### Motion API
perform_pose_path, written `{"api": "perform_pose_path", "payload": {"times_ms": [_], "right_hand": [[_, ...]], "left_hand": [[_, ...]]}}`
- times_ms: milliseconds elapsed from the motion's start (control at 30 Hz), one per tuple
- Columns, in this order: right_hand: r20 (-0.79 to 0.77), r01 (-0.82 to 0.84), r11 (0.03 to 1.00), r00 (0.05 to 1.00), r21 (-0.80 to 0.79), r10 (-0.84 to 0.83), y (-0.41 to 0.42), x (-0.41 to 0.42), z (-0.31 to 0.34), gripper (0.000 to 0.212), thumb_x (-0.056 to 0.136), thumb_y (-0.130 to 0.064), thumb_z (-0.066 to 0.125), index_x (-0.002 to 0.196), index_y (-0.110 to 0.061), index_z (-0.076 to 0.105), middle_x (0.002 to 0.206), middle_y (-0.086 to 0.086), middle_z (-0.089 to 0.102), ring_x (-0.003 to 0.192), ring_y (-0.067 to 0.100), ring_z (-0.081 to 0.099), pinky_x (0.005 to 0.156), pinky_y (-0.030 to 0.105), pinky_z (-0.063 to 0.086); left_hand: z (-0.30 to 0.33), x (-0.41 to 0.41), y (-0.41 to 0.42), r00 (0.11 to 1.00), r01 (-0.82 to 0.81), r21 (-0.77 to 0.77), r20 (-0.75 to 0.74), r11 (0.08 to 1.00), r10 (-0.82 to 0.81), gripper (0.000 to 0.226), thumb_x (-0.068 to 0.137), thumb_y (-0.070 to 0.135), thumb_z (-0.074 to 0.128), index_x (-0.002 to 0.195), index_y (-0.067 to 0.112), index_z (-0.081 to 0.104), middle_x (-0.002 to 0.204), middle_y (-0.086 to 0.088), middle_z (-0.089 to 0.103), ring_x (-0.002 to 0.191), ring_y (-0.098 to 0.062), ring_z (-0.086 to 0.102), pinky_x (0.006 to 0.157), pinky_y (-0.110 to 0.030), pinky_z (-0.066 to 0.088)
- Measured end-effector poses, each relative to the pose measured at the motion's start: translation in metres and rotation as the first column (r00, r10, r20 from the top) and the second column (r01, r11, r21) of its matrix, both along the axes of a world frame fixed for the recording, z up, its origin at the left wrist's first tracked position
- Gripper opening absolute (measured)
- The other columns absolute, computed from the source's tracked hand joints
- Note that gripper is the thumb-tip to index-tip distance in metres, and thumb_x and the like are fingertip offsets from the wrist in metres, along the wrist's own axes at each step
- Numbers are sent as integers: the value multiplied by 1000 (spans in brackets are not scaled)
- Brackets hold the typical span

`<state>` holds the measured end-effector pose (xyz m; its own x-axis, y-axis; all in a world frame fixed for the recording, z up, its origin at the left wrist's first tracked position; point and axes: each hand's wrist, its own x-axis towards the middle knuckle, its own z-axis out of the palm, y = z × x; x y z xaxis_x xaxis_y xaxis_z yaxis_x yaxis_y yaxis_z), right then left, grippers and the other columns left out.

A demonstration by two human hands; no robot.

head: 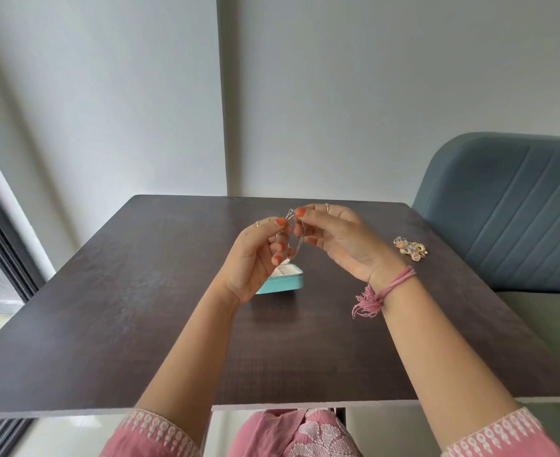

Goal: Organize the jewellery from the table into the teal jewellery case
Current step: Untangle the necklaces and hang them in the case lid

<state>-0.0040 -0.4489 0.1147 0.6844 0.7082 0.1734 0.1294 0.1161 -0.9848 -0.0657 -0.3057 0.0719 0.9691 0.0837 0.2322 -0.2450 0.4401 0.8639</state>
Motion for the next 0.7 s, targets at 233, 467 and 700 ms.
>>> {"api": "perform_pose_path", "payload": {"times_ms": [233, 467, 700], "right_hand": [[163, 83, 995, 984, -63, -72, 10, 6, -4, 14, 92, -21, 56, 80, -19, 63, 66, -12, 61, 68, -2, 56, 77, 10, 40], [223, 185, 983, 959, -19, -176, 19, 23, -14, 12, 93, -19, 57, 84, -22, 65, 64, -13, 62, 69, 0, 55, 78, 12, 43], [499, 263, 904, 864, -336, -66, 21, 36, -26, 12, 95, -27, 54, 86, -29, 61, 73, -13, 64, 73, 6, 59, 77, 21, 45]], "left_hand": [[-21, 8, 8, 1000, -14, -136, 5, 991, 15, 12, 84, 14, 57, 87, 13, 69, 65, 2, 59, 58, -7, 58, 72, -24, 51], [-32, 24, 26, 989, -121, -214, -113, 969, 98, 19, 91, 17, 54, 103, 13, 68, 95, -3, 72, 88, -14, 68, 76, -21, 53], [-49, 53, 63, 839, -515, -5, -207, 857, 503, 13, 91, 6, 55, 94, 14, 65, 84, 0, 65, 76, -11, 59, 75, -24, 48]]}}
